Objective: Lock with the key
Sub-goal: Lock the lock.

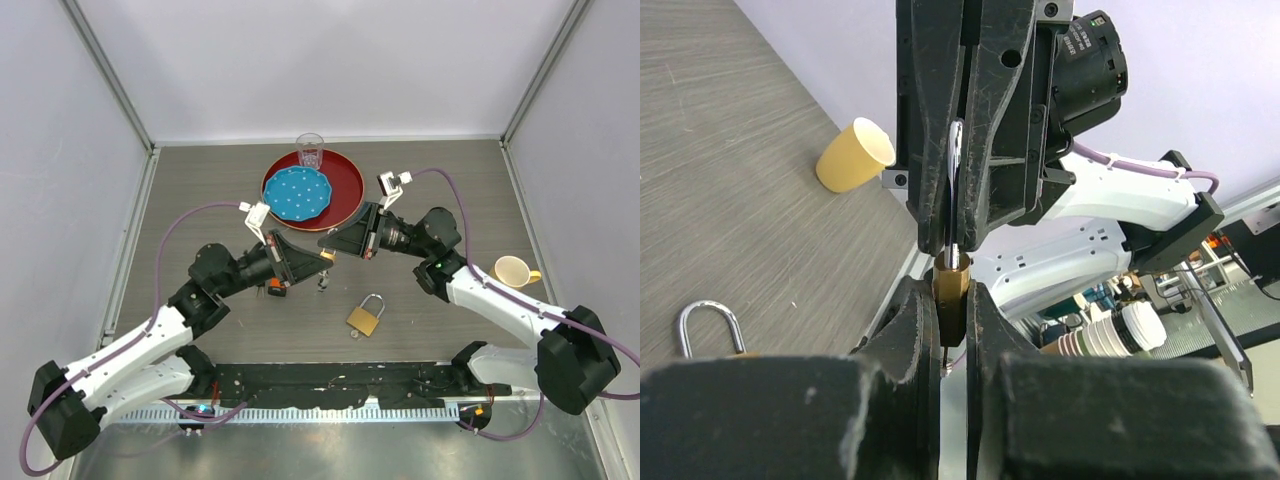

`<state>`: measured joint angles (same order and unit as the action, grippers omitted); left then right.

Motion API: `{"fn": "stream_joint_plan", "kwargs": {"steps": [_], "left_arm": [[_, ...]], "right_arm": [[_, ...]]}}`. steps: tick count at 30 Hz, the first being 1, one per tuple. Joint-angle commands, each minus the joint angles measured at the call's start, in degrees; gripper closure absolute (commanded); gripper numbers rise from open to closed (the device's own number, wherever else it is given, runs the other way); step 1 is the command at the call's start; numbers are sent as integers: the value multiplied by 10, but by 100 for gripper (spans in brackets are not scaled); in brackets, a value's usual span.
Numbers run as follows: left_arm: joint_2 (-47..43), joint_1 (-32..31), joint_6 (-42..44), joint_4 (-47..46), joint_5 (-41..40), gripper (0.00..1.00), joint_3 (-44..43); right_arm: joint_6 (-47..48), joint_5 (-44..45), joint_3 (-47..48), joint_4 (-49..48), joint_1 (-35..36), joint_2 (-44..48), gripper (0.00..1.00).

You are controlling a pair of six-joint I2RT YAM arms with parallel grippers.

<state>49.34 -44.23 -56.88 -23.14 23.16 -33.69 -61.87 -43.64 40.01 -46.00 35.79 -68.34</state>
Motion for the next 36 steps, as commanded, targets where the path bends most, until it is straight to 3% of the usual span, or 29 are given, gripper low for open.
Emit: {"fn": "stream_joint_plan", "kwargs": {"steps": [1,3,4,6,7,13,20,25,36], "left_arm": [[-14,-2,6,-24,0,96,-1],[-19,-2,13,3,-8,81,-3],[-25,-2,16,12,-14,66,-6],[-34,-2,29,36,-17,49,-8],[-43,-2,34,48,-25,35,-10],[-100,0,89,159,-72,13,-22],[-167,0,130,256,-127,8,-16],[-187,0,173,260,-114,7,-9],[-96,-6,229,245,-88,12,-23]], "right_arm": [[6,7,32,-13,5,-2,98],[20,8,35,7,5,1,98],[24,8,39,13,6,4,98],[36,9,44,36,6,7,98],[40,11,47,42,5,9,98],[56,22,67,90,6,16,98],[40,56,67,105,6,26,98],[32,73,65,119,6,23,98],[24,92,75,160,5,10,98]]}}
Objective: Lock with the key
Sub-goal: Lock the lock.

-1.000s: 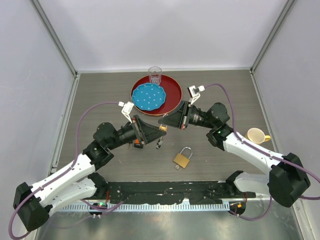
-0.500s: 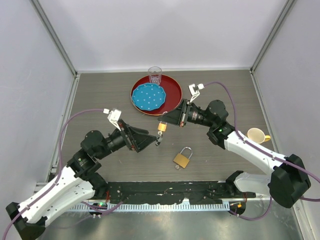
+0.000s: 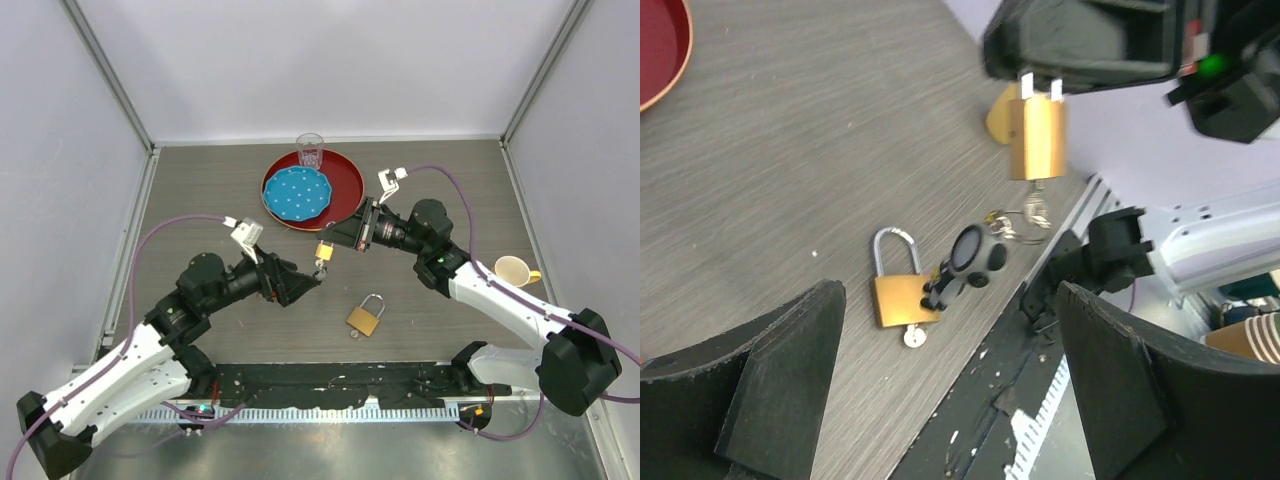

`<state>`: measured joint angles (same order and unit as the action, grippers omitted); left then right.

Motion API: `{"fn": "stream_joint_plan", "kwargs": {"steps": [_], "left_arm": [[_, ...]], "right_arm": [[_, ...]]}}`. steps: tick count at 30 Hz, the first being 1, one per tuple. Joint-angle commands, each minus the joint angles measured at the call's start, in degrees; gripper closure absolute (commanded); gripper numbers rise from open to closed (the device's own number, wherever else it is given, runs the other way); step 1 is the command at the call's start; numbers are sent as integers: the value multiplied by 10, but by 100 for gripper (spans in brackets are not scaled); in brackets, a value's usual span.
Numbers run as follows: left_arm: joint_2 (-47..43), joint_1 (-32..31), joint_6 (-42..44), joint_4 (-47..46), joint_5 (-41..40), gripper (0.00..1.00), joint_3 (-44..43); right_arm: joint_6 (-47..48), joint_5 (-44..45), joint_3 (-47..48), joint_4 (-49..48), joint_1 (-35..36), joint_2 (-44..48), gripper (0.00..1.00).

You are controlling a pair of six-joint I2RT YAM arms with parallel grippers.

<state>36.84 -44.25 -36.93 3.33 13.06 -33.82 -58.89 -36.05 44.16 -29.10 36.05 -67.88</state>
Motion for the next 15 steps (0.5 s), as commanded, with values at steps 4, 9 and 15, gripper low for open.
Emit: {"fn": "stream_joint_plan", "kwargs": {"steps": [4,9,15], "left_arm": [[45,-15,24,-59,9,12,-9],[44,-18,9,-125,13,12,19],[53,-22,9,-134,12,14,24]], "right_arm": [[-11,7,29,-22,3,0,98],[-25,-2,24,-54,3,-7,98],[-34,-6,23,-66,3,-16,98]]}}
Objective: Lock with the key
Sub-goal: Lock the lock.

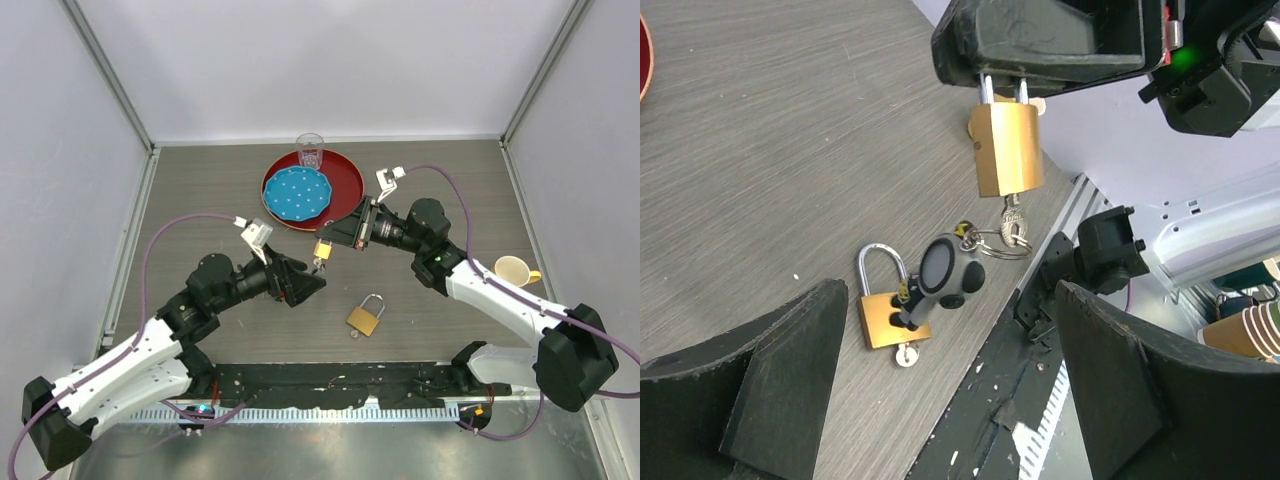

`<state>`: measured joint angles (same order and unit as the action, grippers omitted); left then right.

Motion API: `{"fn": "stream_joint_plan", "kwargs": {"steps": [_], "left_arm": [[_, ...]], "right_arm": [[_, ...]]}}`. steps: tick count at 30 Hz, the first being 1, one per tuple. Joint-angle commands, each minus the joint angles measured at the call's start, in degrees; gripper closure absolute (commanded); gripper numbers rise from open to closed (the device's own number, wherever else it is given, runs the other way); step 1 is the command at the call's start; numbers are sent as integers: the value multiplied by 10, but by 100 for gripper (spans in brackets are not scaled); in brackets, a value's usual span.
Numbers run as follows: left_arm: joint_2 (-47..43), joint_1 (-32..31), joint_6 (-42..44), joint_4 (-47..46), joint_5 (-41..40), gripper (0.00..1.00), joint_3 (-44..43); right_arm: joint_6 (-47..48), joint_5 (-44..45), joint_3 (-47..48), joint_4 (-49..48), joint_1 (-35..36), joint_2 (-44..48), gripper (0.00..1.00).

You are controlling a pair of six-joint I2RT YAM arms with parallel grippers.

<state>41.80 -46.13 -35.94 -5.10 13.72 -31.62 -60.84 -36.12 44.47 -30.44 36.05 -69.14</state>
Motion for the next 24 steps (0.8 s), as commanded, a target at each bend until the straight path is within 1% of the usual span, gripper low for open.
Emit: {"fn": "stream_joint_plan", "kwargs": {"steps": [1,7,10,11,13,14,16,17,19,20,22,24], "left_arm": [[11,-4,-2,-54,8,15,2],[35,-7,-12,-87,11,25,16],[46,-7,-11,-91,13,33,17],[46,-8,-13,-90,13,41,17],[46,-8,-18,-90,20,49,18],[44,-8,-20,-90,20,57,20],[43,-8,-22,-90,22,67,24],[39,-8,-25,-86,25,76,25],[33,-9,-35,-88,32,84,31],[26,-9,-38,-91,40,92,35],[15,-11,-43,-94,41,99,46],[-1,-11,-47,-83,38,100,53]], "right_arm": [[-19,-8,20,-56,2,-6,98],[-26,-16,16,-77,2,-13,98],[-31,-20,8,-93,2,-13,98],[-31,-22,7,-92,2,-13,98],[-31,-24,8,-92,1,-13,98],[-31,-26,6,-92,1,-11,98],[-27,-25,4,-89,-1,-11,98],[-25,-26,4,-89,-3,-13,98],[-27,-28,4,-90,-5,-13,98],[-25,-28,2,-91,-5,-13,98],[-23,-27,0,-89,-7,-14,98],[-24,-28,-1,-89,-10,-20,98]]}}
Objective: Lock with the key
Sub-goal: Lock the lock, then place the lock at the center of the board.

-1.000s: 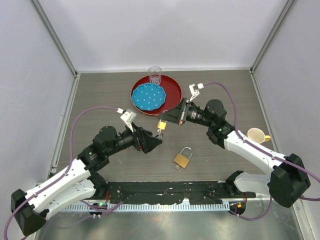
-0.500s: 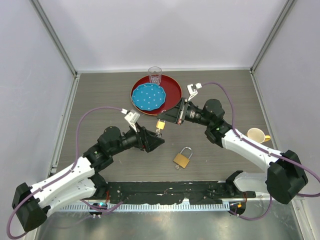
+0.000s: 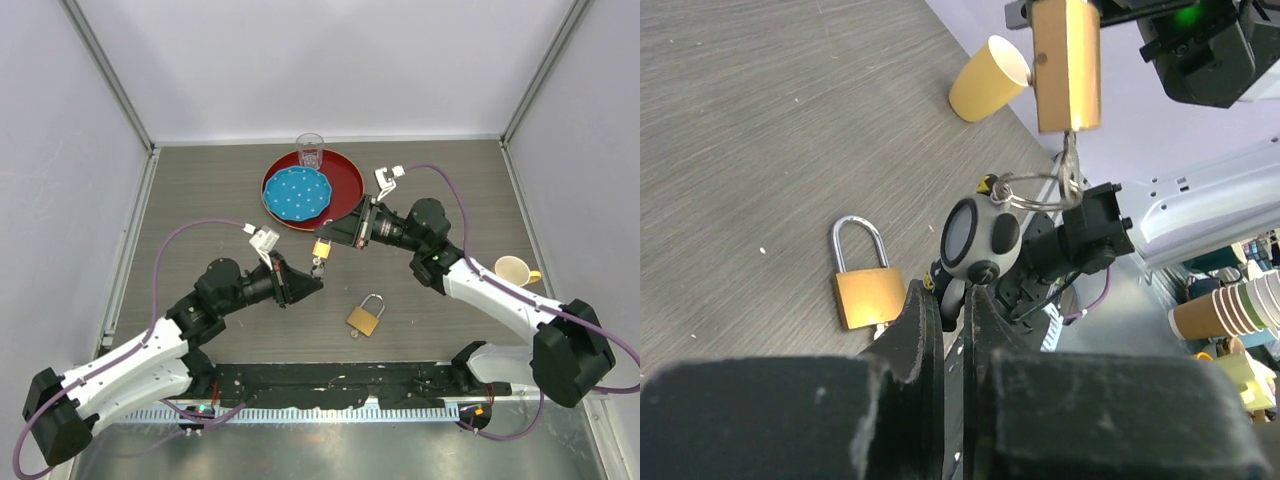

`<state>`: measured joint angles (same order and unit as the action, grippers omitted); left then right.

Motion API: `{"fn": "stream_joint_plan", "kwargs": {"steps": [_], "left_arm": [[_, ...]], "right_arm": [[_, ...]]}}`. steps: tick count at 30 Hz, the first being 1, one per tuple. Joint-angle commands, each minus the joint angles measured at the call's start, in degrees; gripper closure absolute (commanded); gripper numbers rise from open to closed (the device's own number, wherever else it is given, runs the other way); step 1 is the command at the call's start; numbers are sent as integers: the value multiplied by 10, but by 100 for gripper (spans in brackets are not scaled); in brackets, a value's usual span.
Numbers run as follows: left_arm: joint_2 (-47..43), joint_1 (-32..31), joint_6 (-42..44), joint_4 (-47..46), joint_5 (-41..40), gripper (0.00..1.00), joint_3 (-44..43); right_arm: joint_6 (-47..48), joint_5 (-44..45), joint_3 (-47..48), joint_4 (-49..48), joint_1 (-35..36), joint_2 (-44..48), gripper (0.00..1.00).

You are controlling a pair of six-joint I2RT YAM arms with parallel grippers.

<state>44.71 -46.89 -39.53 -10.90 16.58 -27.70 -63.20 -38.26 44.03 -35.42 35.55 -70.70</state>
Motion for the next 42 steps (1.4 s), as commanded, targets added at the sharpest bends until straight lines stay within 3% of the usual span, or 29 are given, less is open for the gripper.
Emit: {"fn": "stream_joint_plan", "kwargs": {"steps": [1,10,21,32,42], "left_arm": [[-37,-3,-15,-22,10,100,17],[-94,-5,-28,-9,28,100,55],[-88,-7,-49,-46,35,100,89],[-128,-7,-28,43,-61,100,69],[-189,-7,-22,104,-140,100,71]], "right_arm": [[-2,-8,3,-41,-5,-5,98],[7,-13,2,-44,-29,-23,98],[7,-45,18,-59,-77,-75,98],[93,-42,-13,16,-73,-112,98],[123,-10,-9,-18,12,-260,98]]}}
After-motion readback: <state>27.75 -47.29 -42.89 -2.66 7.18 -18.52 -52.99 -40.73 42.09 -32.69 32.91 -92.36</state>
